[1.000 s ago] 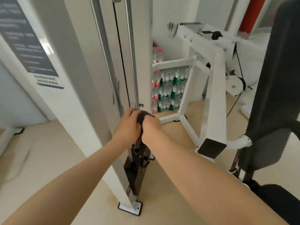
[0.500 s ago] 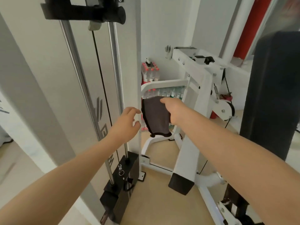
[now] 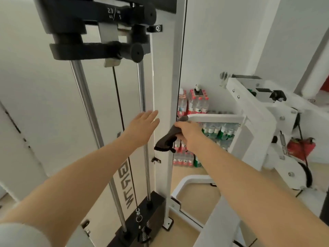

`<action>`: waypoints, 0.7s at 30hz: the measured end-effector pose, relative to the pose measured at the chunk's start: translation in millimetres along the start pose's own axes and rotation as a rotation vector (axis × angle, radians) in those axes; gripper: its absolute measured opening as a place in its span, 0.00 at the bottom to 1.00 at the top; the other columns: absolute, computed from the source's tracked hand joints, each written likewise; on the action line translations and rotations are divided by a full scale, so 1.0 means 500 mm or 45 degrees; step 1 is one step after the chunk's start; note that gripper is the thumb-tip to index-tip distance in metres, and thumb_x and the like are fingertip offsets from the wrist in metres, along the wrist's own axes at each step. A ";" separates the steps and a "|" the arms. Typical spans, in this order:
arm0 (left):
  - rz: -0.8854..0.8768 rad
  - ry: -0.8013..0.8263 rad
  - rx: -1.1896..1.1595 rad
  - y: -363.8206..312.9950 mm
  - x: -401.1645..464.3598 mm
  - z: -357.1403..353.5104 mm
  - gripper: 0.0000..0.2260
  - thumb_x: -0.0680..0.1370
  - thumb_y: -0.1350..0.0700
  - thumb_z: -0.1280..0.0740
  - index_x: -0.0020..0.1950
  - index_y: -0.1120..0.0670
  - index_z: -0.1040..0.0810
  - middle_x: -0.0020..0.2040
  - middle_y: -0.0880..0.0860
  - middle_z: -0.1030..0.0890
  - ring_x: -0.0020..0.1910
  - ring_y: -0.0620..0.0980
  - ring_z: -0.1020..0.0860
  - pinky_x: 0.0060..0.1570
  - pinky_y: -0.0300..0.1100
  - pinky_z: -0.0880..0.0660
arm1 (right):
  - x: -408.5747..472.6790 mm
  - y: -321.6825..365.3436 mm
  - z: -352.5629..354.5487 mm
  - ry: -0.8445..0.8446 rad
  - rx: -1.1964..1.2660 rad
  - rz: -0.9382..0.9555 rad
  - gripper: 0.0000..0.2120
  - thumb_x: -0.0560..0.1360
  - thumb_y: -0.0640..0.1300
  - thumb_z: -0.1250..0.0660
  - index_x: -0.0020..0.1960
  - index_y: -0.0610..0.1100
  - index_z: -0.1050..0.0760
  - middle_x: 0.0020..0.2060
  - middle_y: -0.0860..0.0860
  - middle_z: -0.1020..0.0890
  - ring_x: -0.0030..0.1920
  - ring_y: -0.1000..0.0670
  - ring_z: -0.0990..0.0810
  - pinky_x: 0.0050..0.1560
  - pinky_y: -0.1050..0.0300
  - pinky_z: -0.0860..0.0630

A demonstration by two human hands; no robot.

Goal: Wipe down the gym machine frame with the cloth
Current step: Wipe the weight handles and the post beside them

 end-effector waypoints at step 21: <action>-0.275 -0.269 0.594 0.146 0.213 0.057 0.09 0.61 0.59 0.28 0.28 0.55 0.28 0.26 0.48 0.33 0.33 0.49 0.28 0.52 0.44 0.34 | 0.206 0.400 -0.242 -0.473 -1.231 2.301 0.07 0.70 0.36 0.31 0.47 0.35 0.22 0.43 0.41 0.17 0.45 0.43 0.17 0.45 0.56 0.21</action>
Point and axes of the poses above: each hand's wrist, its own x-axis towards the middle knuckle, its own z-axis out of the back of the hand, y = z × x, the point moved 3 cm from there along x, towards the middle knuckle
